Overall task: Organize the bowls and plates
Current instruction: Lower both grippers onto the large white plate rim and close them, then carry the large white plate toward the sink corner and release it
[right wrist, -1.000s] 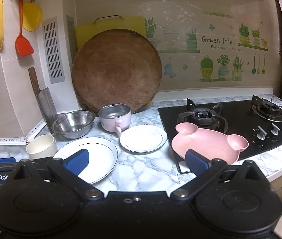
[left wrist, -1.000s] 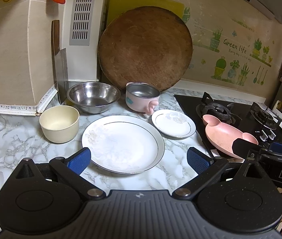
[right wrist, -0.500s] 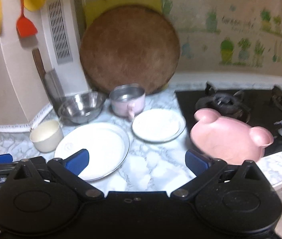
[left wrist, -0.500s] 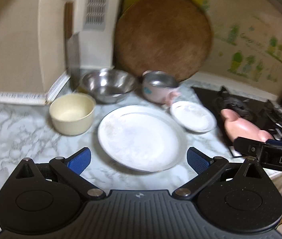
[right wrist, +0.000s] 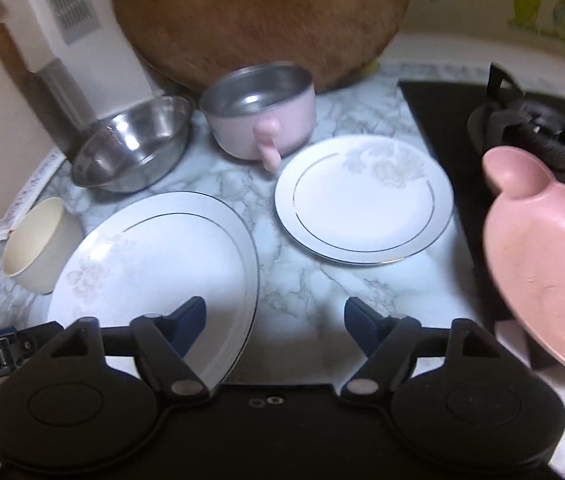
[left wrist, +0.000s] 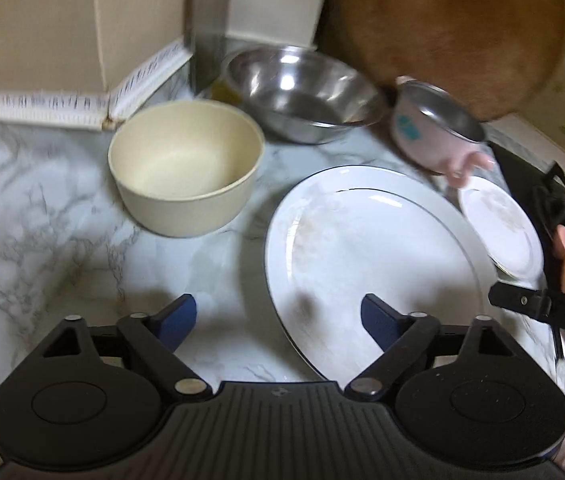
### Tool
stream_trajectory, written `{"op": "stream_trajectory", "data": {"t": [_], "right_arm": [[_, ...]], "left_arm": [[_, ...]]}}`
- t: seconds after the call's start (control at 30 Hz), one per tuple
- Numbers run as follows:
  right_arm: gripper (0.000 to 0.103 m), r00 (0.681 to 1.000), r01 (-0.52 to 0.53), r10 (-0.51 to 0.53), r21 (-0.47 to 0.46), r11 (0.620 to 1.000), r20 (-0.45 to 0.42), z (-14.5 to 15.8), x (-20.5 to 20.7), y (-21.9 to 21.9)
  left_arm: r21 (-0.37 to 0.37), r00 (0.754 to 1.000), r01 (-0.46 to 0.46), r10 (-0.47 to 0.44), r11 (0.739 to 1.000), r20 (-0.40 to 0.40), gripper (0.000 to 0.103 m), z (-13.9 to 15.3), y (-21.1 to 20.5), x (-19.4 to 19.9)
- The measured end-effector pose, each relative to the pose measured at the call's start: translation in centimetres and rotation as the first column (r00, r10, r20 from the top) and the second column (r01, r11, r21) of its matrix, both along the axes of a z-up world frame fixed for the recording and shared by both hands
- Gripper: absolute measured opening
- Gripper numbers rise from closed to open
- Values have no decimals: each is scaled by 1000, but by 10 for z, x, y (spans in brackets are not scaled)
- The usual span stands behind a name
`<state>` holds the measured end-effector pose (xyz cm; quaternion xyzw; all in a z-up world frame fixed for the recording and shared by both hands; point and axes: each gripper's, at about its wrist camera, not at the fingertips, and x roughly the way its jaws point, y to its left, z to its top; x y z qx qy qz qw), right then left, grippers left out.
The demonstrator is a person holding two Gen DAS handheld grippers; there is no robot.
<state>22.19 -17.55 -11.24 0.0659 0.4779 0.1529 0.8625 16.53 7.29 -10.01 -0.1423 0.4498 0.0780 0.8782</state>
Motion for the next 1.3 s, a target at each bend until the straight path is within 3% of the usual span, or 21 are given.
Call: {"op": "stream_trajectory", "data": {"t": [0.07,0.13,0.33,0.37,0.4,0.6,0.7,0.87,1.3], "right_arm": [[60,999,-6,7,19,1000,-47,-8,12,0],[48,995,-21,27,62,998,-96,-15,21,0],[33,990,-90,94,50,995,-104,-18,40,11],[32,997,-73,75,53,996,-32,-19,44,11],[29,996,-78,80,57,995,-38,-19,46,10],[12,990,-116,124,106,988,-67,-22,53,11],[12,989,-121,130,113,986,-76,-22,56,11],[11,987,-120,132,131,984,-90,-23,58,9],[10,983,-149,162,141,979,-85,-20,37,19]], "left_arm": [[-26,1000,-15,14,1000,-25,68,-5,5,6],[-55,999,-25,23,998,-29,67,-9,9,11],[-117,998,-41,35,992,-51,52,-15,17,21],[-130,998,-47,40,990,-56,46,-17,19,21],[-131,998,-47,41,990,-51,43,-17,20,22],[-164,996,-68,59,984,-60,40,-17,29,24],[-179,996,-81,72,981,-59,38,-17,31,23],[-237,997,-67,57,969,-49,11,-18,31,23],[-213,997,-81,75,974,-32,11,-14,41,-7]]}}
